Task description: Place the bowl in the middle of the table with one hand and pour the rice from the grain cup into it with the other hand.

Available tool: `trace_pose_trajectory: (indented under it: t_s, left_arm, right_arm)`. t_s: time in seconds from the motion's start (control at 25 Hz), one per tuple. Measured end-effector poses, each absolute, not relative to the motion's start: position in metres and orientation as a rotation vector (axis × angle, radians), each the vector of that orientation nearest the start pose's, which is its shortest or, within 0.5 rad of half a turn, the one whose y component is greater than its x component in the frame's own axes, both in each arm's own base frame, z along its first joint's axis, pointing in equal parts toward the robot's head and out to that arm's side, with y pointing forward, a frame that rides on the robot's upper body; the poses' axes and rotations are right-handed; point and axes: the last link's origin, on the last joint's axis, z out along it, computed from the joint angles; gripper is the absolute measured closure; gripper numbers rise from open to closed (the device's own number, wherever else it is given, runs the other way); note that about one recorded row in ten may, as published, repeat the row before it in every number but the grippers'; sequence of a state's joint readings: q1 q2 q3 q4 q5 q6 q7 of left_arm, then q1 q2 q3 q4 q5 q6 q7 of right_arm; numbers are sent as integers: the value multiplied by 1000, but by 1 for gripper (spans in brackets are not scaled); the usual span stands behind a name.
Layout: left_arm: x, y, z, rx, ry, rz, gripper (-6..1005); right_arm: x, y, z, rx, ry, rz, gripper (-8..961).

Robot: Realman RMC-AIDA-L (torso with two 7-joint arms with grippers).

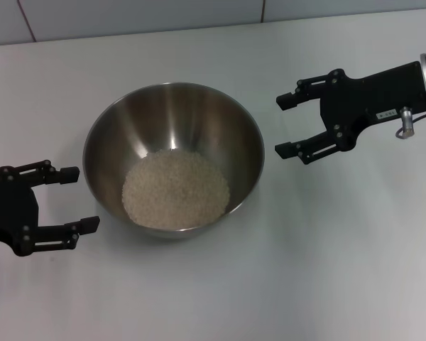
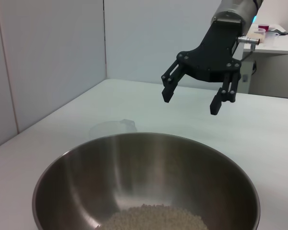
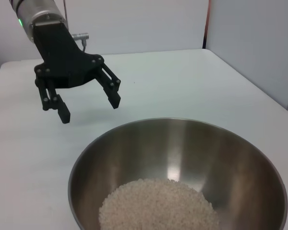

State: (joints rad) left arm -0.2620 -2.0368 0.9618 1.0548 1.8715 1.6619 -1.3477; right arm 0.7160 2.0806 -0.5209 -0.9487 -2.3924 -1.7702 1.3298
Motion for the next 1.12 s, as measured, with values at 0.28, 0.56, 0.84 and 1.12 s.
trace_pose_trajectory:
  t_s: [0.28, 0.56, 0.84, 1.12]
  left_arm:
    - [-272, 283, 42, -2819, -276, -493, 170]
    - [-272, 283, 41, -2819, -275, -495, 169]
    - [-272, 283, 41, -2819, -276, -497, 169]
    - [-272, 283, 41, -2819, -276, -497, 169]
  right_arm:
    - [222, 361, 46, -2907, 147, 285, 115]
    - [222, 361, 45, -2906, 151, 284, 115]
    - [224, 360, 45, -2906, 156, 283, 115]
    - [226, 360, 45, -2897, 166, 279, 115]
